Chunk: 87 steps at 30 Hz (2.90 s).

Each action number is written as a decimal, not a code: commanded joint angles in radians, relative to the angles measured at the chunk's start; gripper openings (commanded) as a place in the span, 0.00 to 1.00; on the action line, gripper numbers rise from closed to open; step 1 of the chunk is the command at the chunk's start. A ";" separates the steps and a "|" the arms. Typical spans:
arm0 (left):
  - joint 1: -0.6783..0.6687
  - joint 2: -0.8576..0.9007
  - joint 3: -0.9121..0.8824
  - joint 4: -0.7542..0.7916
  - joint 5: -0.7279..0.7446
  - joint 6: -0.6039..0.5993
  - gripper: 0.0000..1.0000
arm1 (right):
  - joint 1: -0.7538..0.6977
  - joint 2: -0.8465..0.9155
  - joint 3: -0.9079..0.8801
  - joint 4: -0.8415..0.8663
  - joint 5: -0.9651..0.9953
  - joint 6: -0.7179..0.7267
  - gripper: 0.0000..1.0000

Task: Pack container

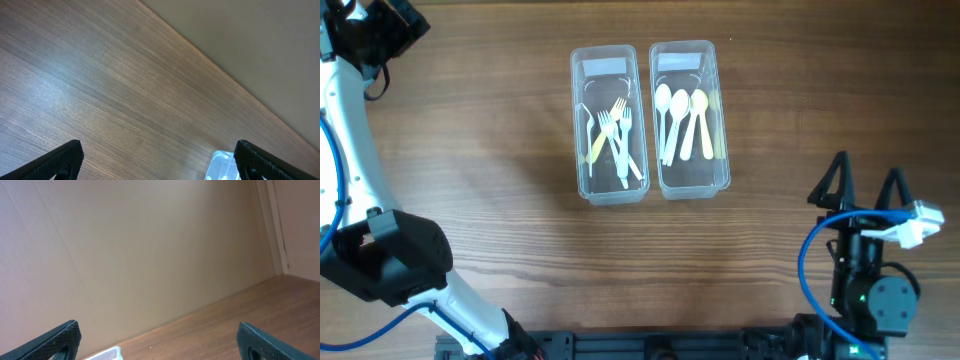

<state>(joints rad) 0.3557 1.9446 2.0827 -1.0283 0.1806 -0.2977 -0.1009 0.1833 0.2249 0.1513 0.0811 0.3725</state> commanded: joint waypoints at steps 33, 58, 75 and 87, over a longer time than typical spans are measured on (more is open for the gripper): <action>0.003 -0.018 0.011 0.003 0.001 0.001 1.00 | 0.039 -0.180 -0.220 -0.070 -0.224 -0.291 1.00; 0.003 -0.018 0.011 0.003 0.001 0.002 1.00 | 0.071 -0.179 -0.220 -0.140 -0.217 -0.581 1.00; 0.003 -0.018 0.011 0.003 0.001 0.002 1.00 | 0.071 -0.179 -0.220 -0.141 -0.217 -0.581 1.00; 0.003 -0.018 0.011 0.003 0.001 0.002 1.00 | 0.071 -0.179 -0.220 -0.140 -0.217 -0.581 1.00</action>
<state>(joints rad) 0.3557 1.9446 2.0827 -1.0283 0.1802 -0.2977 -0.0353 0.0181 0.0078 0.0074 -0.1310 -0.1967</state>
